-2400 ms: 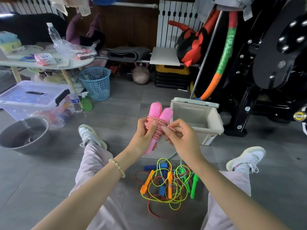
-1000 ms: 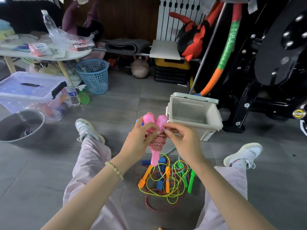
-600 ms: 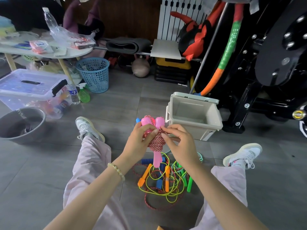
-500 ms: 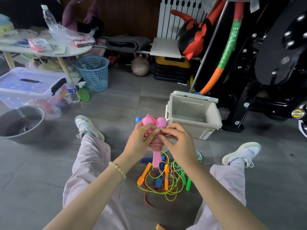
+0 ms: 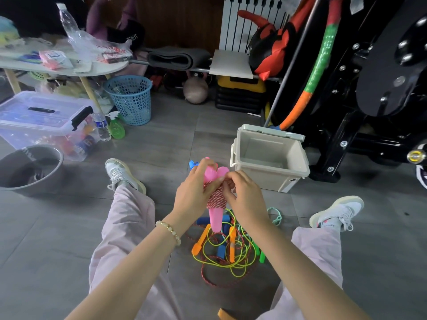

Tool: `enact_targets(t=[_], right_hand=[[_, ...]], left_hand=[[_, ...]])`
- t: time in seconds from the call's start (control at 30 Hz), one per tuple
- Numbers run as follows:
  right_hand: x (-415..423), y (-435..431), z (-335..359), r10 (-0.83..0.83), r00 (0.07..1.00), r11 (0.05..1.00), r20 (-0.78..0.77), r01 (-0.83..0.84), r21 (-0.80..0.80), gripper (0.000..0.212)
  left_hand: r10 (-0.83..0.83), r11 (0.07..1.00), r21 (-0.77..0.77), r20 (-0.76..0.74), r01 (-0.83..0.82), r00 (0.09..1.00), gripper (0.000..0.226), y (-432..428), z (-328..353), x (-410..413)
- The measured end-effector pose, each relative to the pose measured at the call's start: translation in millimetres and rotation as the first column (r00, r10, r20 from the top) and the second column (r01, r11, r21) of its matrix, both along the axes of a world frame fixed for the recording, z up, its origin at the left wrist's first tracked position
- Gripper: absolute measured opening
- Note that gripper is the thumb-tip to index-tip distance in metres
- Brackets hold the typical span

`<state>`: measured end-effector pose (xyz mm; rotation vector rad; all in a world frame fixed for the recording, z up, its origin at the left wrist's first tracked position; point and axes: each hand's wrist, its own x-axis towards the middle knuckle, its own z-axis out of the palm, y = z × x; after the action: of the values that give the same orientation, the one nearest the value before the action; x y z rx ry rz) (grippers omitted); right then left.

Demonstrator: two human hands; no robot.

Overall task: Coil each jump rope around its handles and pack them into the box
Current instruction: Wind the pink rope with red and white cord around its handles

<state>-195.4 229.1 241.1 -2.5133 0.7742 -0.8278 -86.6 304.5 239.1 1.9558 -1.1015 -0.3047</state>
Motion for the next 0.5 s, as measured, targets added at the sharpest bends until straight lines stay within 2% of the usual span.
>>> enact_targets(t=[0.03, 0.1, 0.17, 0.27, 0.37, 0.5], right_hand=[[-1, -1, 0, 0.005, 1.000, 1.000, 0.030, -0.005, 0.010, 0.008], [-4, -2, 1, -0.006, 0.994, 0.997, 0.105, -0.002, 0.079, 0.006], [-3, 0, 0, -0.028, 0.984, 0.979, 0.176, -0.008, 0.202, 0.007], [-1, 1, -1, -0.059, 0.966, 0.901, 0.252, -0.058, 0.431, 0.015], [3, 2, 0, -0.001, 0.982, 0.854, 0.189, -0.097, 0.511, 0.021], [3, 3, -4, 0.017, 0.988, 0.784, 0.156, -0.110, 0.611, 0.023]], left_hand=[[-0.012, 1.000, -0.006, -0.039, 0.011, 0.999, 0.039, 0, 0, -2], [-0.030, 0.998, -0.068, -0.271, 0.012, 0.962, 0.062, -2, -1, -3], [-0.051, 0.996, -0.093, -0.529, 0.003, 0.847, 0.053, -6, -3, -3], [-0.070, 0.996, -0.084, -0.713, 0.013, 0.697, 0.041, -4, -11, -10], [-0.069, 0.987, -0.140, -0.804, -0.076, 0.590, 0.039, 1, -20, -9], [-0.027, 0.991, -0.097, -0.821, -0.093, 0.570, 0.040, 3, -25, -1]])
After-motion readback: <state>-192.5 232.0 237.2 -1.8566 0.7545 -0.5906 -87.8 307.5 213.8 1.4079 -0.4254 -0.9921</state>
